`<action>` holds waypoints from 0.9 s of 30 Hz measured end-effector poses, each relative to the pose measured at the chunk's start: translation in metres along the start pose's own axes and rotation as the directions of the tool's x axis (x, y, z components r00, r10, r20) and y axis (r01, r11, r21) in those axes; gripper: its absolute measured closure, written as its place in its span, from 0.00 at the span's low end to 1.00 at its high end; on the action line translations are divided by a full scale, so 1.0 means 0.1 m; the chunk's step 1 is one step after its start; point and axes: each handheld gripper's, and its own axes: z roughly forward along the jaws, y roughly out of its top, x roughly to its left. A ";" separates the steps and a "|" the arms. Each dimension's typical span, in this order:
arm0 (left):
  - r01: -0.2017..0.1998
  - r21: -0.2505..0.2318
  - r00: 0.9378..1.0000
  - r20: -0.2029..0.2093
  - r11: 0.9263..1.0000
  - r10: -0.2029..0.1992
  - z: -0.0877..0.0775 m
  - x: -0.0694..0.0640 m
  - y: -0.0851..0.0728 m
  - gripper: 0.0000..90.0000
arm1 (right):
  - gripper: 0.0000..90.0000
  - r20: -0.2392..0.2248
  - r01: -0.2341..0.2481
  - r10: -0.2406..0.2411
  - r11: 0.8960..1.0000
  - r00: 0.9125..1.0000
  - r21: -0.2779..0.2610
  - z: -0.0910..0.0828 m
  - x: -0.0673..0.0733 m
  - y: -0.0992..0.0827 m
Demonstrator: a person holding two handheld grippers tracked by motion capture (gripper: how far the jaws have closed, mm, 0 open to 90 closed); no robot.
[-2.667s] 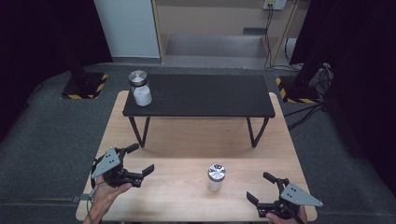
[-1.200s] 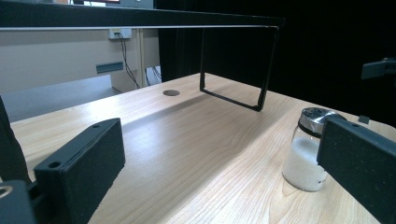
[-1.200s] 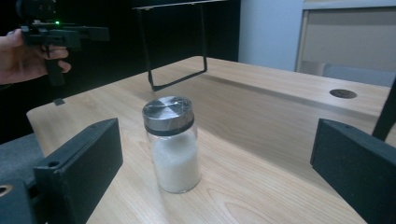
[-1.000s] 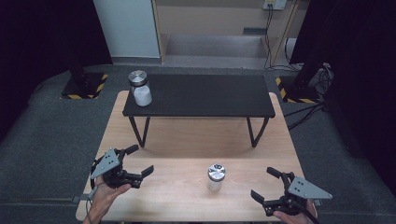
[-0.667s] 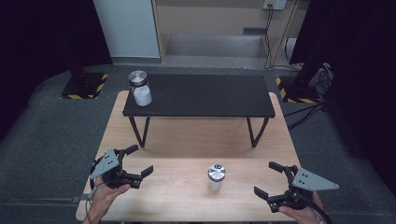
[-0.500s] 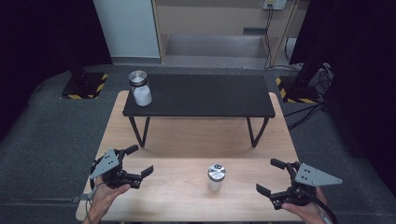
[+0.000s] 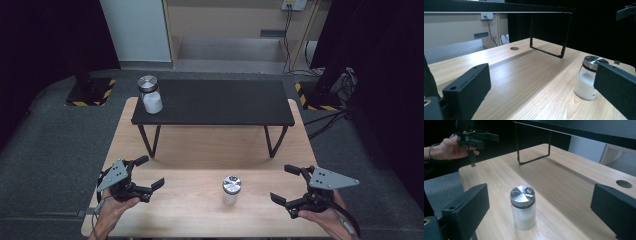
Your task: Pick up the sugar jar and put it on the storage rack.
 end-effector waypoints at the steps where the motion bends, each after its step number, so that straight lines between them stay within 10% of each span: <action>1: 0.000 0.001 1.000 0.002 1.000 0.000 0.00 0.00 0.00 0.00 | 0.02 -0.006 0.003 -0.003 1.000 1.000 0.007 0.02 -0.01 0.01; 27: -0.006 0.010 1.000 0.026 1.000 0.006 0.01 0.02 0.01 0.01 | 0.03 -0.088 0.020 -0.010 0.993 0.996 0.118 0.71 -0.15 0.06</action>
